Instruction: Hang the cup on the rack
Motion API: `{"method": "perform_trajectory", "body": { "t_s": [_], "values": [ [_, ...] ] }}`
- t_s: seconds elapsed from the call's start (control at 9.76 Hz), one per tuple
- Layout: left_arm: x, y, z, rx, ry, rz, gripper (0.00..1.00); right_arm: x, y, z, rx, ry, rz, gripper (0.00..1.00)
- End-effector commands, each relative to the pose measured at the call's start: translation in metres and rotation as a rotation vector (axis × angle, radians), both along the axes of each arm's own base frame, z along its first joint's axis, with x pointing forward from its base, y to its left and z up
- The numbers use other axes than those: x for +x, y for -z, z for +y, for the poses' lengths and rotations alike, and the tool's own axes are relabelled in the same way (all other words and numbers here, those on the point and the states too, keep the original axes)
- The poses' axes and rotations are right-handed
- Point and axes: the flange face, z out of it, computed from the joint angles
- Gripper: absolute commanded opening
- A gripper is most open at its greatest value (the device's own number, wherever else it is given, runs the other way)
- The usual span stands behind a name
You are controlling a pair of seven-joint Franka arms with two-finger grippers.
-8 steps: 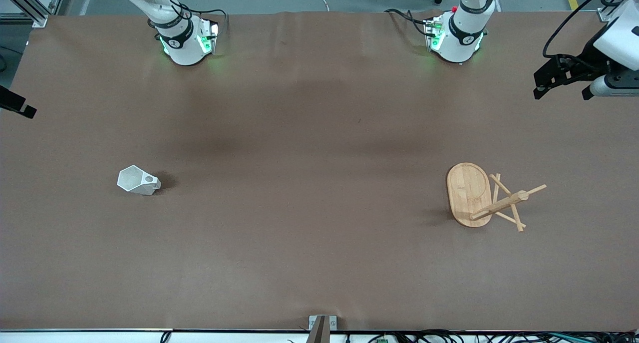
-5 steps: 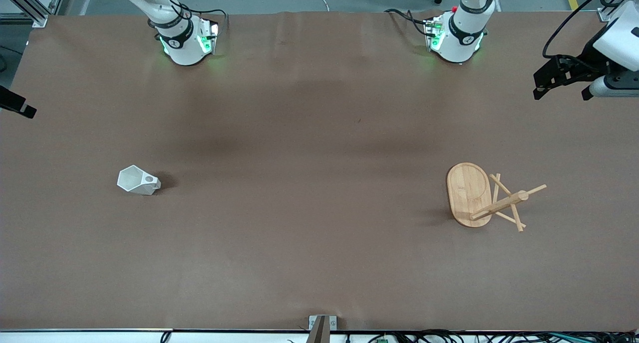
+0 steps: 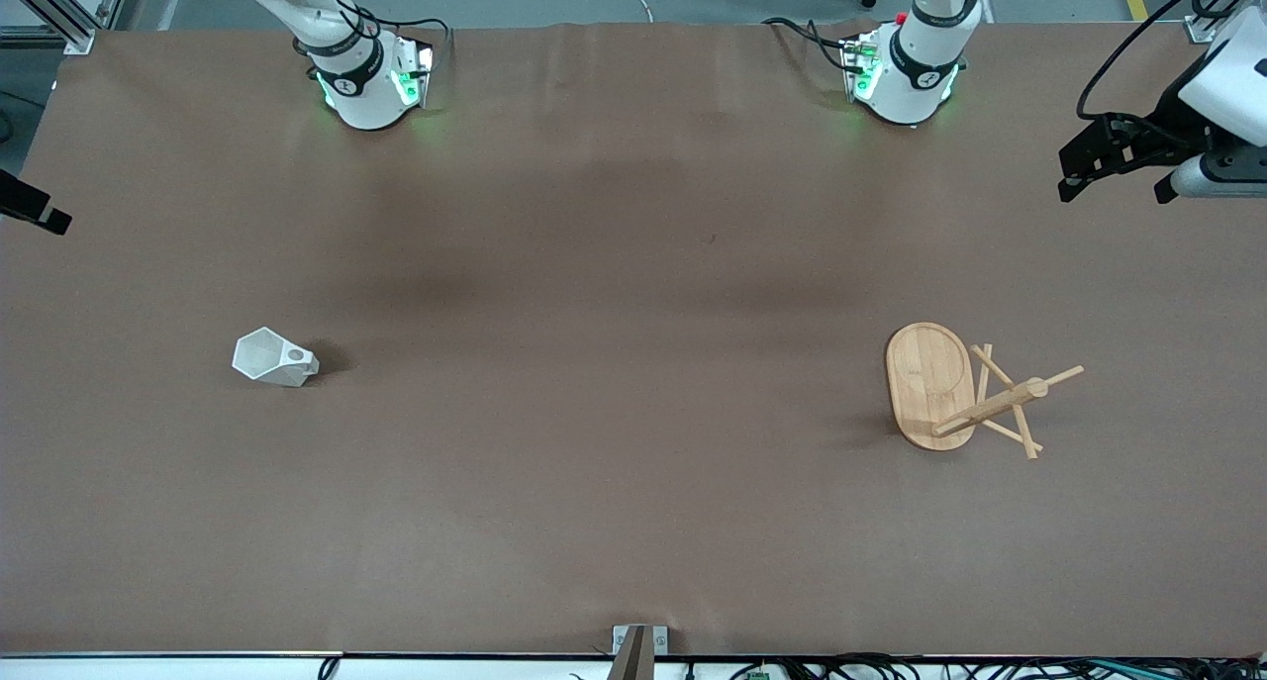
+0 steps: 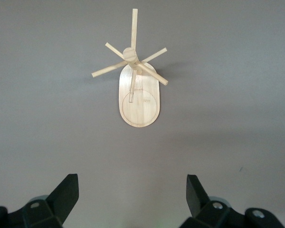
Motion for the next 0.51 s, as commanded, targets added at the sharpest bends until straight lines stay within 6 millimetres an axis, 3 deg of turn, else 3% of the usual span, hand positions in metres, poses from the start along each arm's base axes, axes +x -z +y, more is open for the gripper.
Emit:
{"method": "perform_trajectory", "body": {
  "t_s": [0.0,0.2,0.41],
  "values": [
    [0.007,0.013,-0.005,-0.007,0.013,0.033,1.0,0.013,0.03,-0.018,-0.011,-0.011,-0.001,1.0],
    [0.006,0.014,-0.007,-0.008,0.008,0.036,1.0,0.043,0.104,-0.023,-0.016,-0.009,-0.005,1.0],
    [0.006,0.013,-0.007,-0.007,0.004,0.033,1.0,0.045,0.184,-0.026,-0.028,-0.086,-0.05,1.0]
  ]
}}
